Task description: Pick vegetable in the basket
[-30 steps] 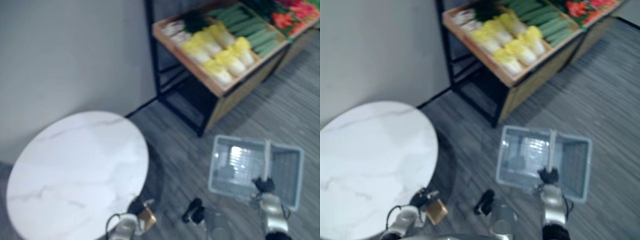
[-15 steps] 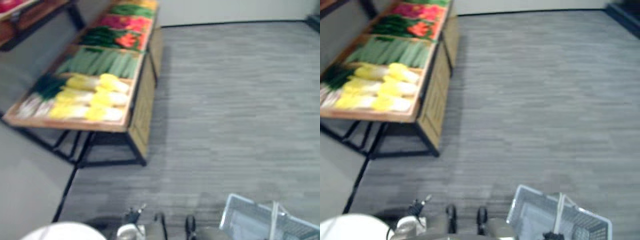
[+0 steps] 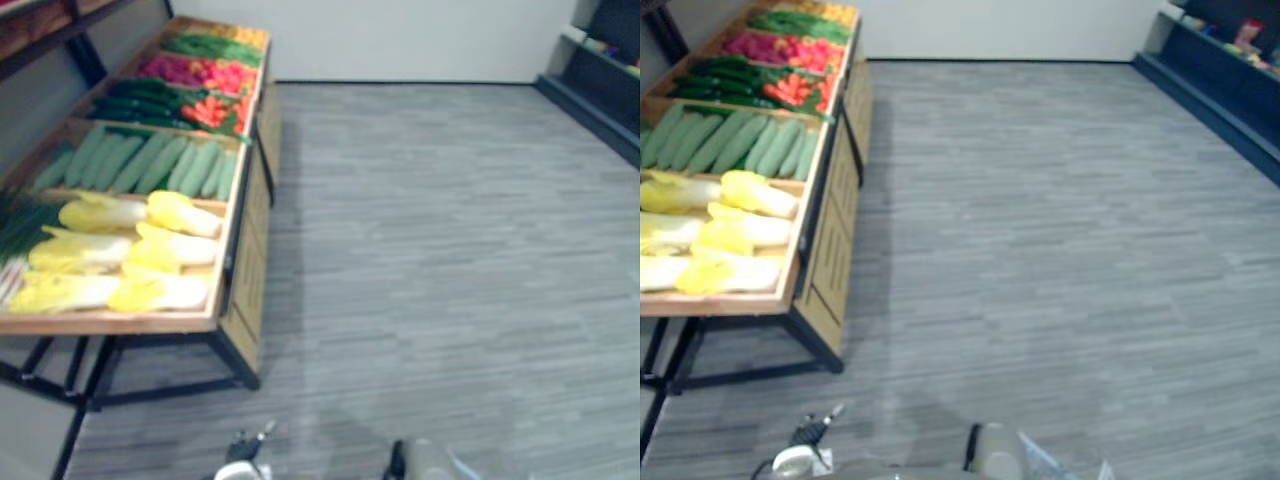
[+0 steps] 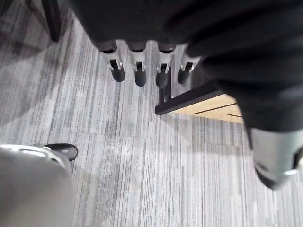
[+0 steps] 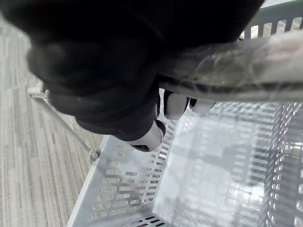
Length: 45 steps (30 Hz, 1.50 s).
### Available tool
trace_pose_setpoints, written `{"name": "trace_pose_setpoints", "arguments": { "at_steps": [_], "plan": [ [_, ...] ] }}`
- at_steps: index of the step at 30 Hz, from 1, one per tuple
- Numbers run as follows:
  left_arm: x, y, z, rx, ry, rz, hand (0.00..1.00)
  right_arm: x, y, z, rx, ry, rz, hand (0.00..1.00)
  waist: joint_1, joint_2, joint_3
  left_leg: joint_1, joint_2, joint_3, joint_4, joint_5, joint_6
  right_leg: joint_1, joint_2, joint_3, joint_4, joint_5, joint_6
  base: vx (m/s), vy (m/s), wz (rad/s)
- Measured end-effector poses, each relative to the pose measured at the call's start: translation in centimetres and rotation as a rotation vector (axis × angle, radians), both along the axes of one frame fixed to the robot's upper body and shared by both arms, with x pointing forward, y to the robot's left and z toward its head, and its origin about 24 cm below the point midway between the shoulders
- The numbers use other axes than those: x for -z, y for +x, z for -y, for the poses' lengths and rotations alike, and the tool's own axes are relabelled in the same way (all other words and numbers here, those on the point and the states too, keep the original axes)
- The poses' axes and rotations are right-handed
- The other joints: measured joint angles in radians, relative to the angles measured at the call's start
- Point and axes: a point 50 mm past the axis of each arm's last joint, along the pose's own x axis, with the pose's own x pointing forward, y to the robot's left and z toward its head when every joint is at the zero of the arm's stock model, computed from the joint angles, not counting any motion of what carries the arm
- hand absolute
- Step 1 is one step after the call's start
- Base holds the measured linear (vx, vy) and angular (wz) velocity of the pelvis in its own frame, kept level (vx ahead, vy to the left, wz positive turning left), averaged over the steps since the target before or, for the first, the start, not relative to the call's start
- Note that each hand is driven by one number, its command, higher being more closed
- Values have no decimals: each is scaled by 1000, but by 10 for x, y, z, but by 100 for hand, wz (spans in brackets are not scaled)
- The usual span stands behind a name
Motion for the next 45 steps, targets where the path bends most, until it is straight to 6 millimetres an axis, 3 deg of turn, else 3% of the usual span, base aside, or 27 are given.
{"name": "trace_pose_setpoints", "arguments": {
  "at_steps": [2,4,5,6,7,8,9,11,12,13,15,18,20,21,23,24,26,27,28,29,30,31,35,38,39,42,45],
  "plan": [
    [-1,5,-1,0,2,12,0,-1,14,3,-10,-12,31,100,-1,9,2,17,55,-33,-40,1,-41,-1,35,12,-366,164,-10,517,-227,41],
    [-3,8,-1,11,14,17,0,-2,22,6,-15,-21,48,100,-1,6,3,35,85,-52,-69,-7,-73,-6,41,36,-539,286,2,530,-334,42],
    [-2,4,-6,3,28,6,0,-3,25,8,-21,-25,57,100,2,-18,3,69,96,-66,-91,-27,-109,8,23,61,-611,343,27,528,-396,44],
    [-1,3,-5,-13,19,2,0,-4,30,11,-25,-31,67,100,4,-5,11,100,117,-67,-101,-37,-125,17,39,56,-581,415,22,608,-481,46],
    [2,0,1,-30,-5,-8,0,-7,41,17,-35,-49,95,100,-3,30,29,133,159,-63,-91,-28,-135,15,66,52,-480,423,14,472,-391,25],
    [3,-3,4,-41,-16,-13,0,-9,45,20,-42,-59,105,100,-1,38,25,135,174,-63,-72,-16,-139,5,74,46,-431,390,-28,458,-369,29],
    [5,-9,8,-59,-29,-26,0,-11,53,27,-51,-75,123,100,4,61,26,119,201,-73,4,12,-155,12,85,29,-370,325,-45,428,-355,33],
    [6,-12,6,-97,-29,-20,0,-18,71,32,-91,-100,179,100,5,69,26,16,225,-129,225,64,-166,48,88,-7,-336,259,-58,493,-390,47],
    [5,-14,2,-115,-19,-13,0,-22,83,33,-168,-119,210,100,11,66,39,-87,252,-159,461,164,-150,116,99,-29,-350,224,-74,366,-257,40],
    [5,-17,0,-118,-12,-18,0,-25,91,33,-218,-127,226,100,16,69,48,-142,280,-143,597,178,-142,168,117,-40,-379,215,-86,354,-227,28],
    [6,-24,0,-117,-13,-39,0,-34,108,43,-279,-158,264,100,36,77,58,-234,294,-65,774,94,-117,263,129,-45,-440,206,-96,326,-132,5],
    [8,-32,5,-94,-17,-62,0,-47,136,51,-339,-192,342,100,66,73,61,-346,229,102,701,10,-102,346,113,-61,-500,196,-86,383,-27,8],
    [9,-33,5,-77,-15,-69,0,-54,146,57,-348,-209,372,100,63,69,63,-353,170,289,459,48,-74,390,95,-108,-510,180,-53,359,61,57],
    [9,-31,7,-57,-18,-70,0,-56,146,60,-351,-215,376,100,60,72,59,-322,161,495,329,81,30,419,90,-151,-512,154,-28,331,77,123],
    [6,-26,2,-48,-1,-54,0,-58,153,60,-360,-213,395,100,59,40,46,-285,111,662,244,41,100,424,51,-223,-488,105,11,441,109,121],
    [7,-25,0,-55,-3,-61,0,-62,161,61,-374,-213,410,100,61,33,48,-276,76,640,201,0,142,425,37,-250,-437,78,30,381,92,81],
    [7,-26,-1,-48,0,-72,0,-62,163,61,-377,-211,413,100,60,23,52,-256,40,610,169,3,141,420,3,-260,-356,68,39,420,128,90],
    [8,-32,0,-22,4,-90,0,-56,154,56,-387,-199,386,100,57,24,50,-164,-12,537,98,5,132,367,-84,-252,-22,110,75,459,142,112],
    [8,-31,0,-6,8,-92,0,-54,151,52,-390,-186,382,100,57,24,50,-136,-22,506,77,2,126,338,-111,-223,101,168,96,486,70,166],
    [7,-27,0,28,18,-85,0,-49,148,45,-376,-161,380,100,54,24,49,-94,-25,438,57,-1,120,258,-124,-142,314,173,108,465,-34,156],
    [6,-25,0,45,24,-80,0,-49,151,40,-354,-158,401,100,48,25,49,-59,-25,377,33,3,113,176,-117,-87,446,159,84,452,-76,157],
    [6,-24,0,49,25,-79,0,-51,153,41,-354,-166,414,100,45,26,48,-45,-24,346,24,8,105,140,-108,-68,477,152,72,514,-165,177],
    [4,-20,-2,52,34,-61,0,-54,152,44,-345,-200,441,100,25,29,50,7,3,134,10,25,77,16,-60,48,293,103,30,400,-267,169],
    [0,-15,-9,58,59,-35,0,-43,139,35,-302,-162,407,100,11,-8,30,-22,12,-21,3,51,12,53,-3,292,-195,151,58,302,-506,222],
    [-4,-7,-17,63,82,-20,0,-37,131,29,-259,-136,387,100,2,-39,26,-28,9,-118,-36,28,-81,88,4,403,-311,198,117,233,-555,196],
    [2,-8,1,28,24,-26,0,-35,125,34,-159,-126,377,100,46,36,21,-43,75,-158,-70,72,-115,92,80,348,-260,141,63,160,-419,125],
    [4,-16,2,-67,-3,-29,0,-27,112,26,-49,-94,356,100,48,50,13,-45,127,-170,-99,135,-146,117,97,226,-208,86,12,99,-318,93]
  ]
}}
